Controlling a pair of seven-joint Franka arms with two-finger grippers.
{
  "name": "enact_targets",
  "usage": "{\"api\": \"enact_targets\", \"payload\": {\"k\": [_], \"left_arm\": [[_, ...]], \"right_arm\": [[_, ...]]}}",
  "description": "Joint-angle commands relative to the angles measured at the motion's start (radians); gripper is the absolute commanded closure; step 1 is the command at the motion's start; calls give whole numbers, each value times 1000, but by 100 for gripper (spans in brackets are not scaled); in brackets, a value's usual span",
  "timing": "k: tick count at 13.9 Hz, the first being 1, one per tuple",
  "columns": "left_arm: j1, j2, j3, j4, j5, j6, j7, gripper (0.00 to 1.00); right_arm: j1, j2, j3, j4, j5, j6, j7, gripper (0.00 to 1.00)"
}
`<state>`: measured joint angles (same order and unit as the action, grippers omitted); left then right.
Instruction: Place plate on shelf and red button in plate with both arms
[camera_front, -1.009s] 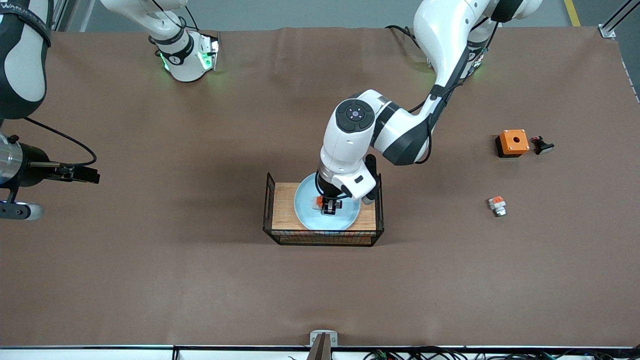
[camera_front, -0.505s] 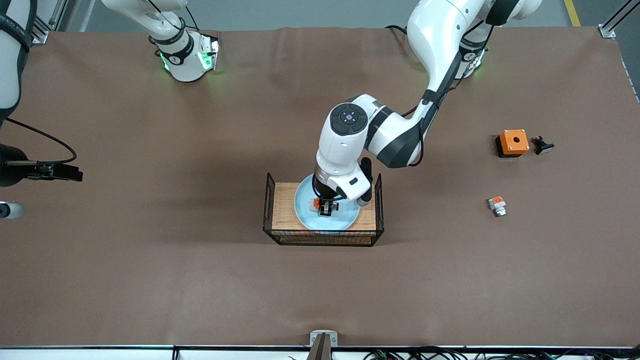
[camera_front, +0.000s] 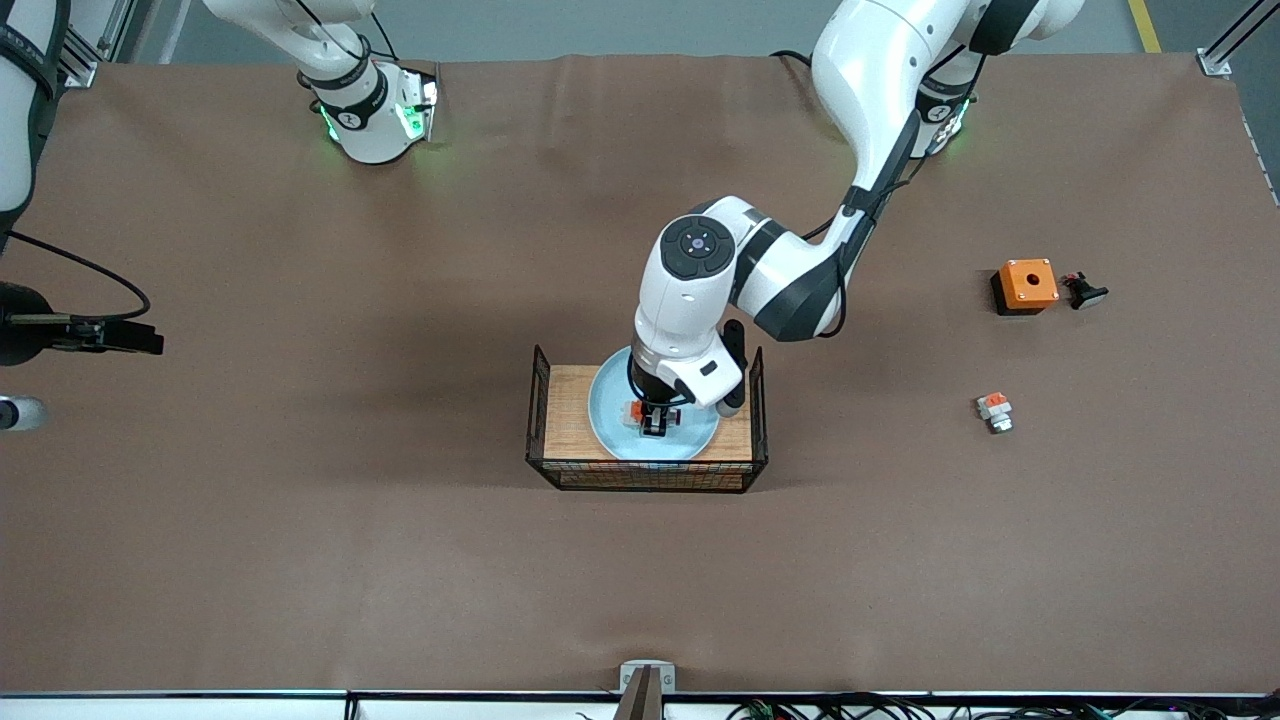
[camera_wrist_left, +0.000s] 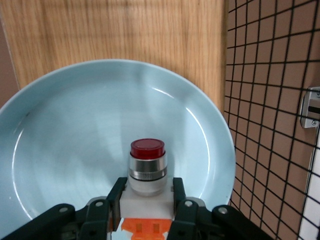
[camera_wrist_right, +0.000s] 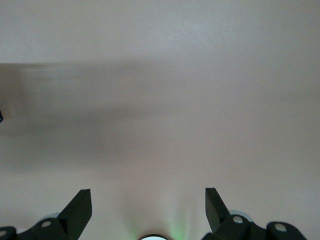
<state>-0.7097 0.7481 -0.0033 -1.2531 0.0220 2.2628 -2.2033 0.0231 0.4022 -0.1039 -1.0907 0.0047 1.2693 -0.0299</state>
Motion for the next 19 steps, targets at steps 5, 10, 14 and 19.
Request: {"api": "enact_targets", "payload": {"k": [5,10,14,19], "left_arm": [[-14,-9,16,31,19,0,-9,0],[2,-113,16,23,18,-92,-1,0],[39,-243,8,9,-11,-250,133,0],[165,-384,8,8,-125,-575,494,0]], "right_arm": [[-22,-158,15,-55,14,-64,-2,0],[-20,-320,15,-271,12,43,-7,0],[-22,-442,13,-457,11,143,-7,0],[-22,-474,12,-502,11,168,-7,0]]}}
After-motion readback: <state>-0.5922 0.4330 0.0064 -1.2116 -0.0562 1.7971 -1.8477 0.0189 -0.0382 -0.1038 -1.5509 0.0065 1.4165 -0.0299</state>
